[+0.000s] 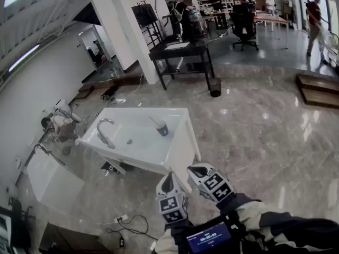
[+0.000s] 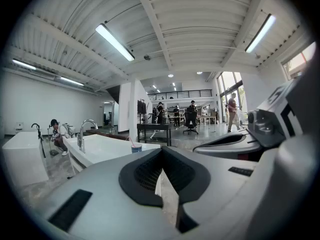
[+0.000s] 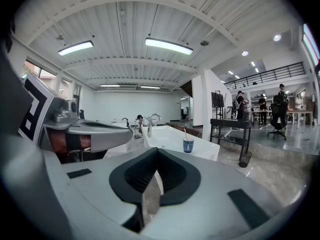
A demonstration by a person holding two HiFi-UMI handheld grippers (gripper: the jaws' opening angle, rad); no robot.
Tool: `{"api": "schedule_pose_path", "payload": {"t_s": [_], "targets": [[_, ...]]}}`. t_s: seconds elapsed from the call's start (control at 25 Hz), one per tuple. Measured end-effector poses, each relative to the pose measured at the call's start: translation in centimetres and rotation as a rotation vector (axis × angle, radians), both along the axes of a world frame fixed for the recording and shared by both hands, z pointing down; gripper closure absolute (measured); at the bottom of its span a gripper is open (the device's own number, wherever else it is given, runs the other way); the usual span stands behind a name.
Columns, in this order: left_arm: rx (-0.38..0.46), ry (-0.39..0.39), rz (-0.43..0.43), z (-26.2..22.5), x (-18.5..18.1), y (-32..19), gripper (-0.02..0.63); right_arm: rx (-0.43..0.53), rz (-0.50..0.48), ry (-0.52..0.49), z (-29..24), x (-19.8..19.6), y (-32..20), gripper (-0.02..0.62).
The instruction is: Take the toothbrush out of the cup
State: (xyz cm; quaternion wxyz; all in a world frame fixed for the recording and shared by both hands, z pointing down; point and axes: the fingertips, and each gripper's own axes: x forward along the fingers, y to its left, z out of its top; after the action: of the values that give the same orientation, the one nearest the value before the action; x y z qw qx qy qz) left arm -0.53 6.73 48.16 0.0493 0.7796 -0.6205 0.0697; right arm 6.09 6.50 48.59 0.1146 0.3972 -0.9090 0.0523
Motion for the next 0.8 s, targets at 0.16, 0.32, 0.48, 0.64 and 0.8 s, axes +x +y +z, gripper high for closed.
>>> {"api": "schedule_pose_path", "payload": {"t_s": [0.16,0.32,0.48,0.64,0.8], "targets": [[0.001,-0.005,0.033,-0.4,-0.7,-2.4,0.601,-0.002,0.015,0.001,-0.2,-1.1,-2.2,0.598],[0.004,-0.016,0.066,-0.3,-1.7,-5.1,0.601,-0.003,0.057,-0.006,-0.2,-2.0,-4.9,0.598],[-0.013,-0.017,0.088,-0.2,-3.0,-8.1,0.601,-0.001,0.103,0.0,-0.4,-2.6,-7.6,0.598],[-0.013,-0.015,0.127,0.0,-4.4,-10.3,0.601,-0.002,0.14,0.008,-0.5,-4.0,-9.7,0.598],[-0.022,-0.019,0.152,1.0,-5.6,-12.3,0.601,-0.008,0.161,0.028,0.4,-5.1,-11.4,0.598]]}}
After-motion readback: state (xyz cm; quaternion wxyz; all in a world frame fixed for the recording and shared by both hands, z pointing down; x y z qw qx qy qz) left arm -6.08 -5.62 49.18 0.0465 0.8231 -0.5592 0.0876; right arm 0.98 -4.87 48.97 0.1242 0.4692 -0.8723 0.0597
